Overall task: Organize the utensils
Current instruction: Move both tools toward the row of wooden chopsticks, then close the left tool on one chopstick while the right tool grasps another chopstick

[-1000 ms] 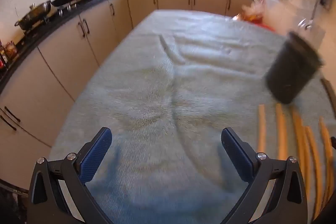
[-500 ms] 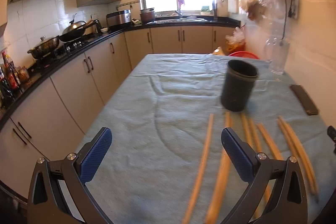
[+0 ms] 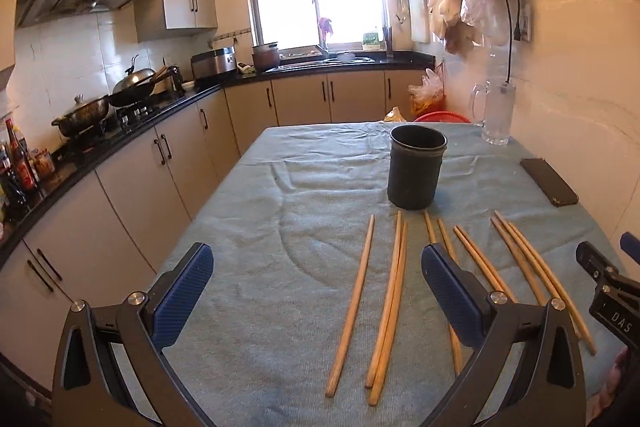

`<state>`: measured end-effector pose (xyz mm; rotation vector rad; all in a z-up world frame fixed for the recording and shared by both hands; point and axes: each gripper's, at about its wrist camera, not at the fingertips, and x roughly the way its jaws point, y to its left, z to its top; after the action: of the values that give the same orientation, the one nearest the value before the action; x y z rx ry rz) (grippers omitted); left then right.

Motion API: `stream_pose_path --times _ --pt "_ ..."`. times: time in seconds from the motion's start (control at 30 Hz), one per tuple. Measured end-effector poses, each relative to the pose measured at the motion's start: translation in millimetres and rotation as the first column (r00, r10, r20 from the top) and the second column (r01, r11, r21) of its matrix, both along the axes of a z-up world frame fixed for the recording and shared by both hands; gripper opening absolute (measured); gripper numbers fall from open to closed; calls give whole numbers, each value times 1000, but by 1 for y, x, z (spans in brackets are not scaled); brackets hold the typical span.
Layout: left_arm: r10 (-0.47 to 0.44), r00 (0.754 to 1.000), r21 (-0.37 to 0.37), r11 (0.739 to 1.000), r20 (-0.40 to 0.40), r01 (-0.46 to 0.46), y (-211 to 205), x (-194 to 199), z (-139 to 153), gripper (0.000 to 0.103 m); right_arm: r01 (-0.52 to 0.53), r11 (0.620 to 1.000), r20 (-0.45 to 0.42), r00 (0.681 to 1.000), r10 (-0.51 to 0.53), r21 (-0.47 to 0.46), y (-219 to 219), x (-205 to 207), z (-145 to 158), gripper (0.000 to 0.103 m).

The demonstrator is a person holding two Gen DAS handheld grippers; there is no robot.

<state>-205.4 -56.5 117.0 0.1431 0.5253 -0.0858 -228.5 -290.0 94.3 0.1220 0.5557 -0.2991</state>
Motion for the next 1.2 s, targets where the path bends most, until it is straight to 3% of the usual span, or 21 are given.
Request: stream_pose_path --times 0.57,0.9,1.2 --pt "-11 999 -55 998 -40 9 6 -12 0 103 -11 1000 39 999 12 -12 3 -23 8 93" --pt "6 996 -72 997 -94 -13 13 2 -13 103 -28 1000 10 1000 28 -12 4 -16 0 93" --pt "22 985 -39 999 -169 -29 20 30 -32 103 -47 999 -46 998 46 -24 3 5 -11 93"
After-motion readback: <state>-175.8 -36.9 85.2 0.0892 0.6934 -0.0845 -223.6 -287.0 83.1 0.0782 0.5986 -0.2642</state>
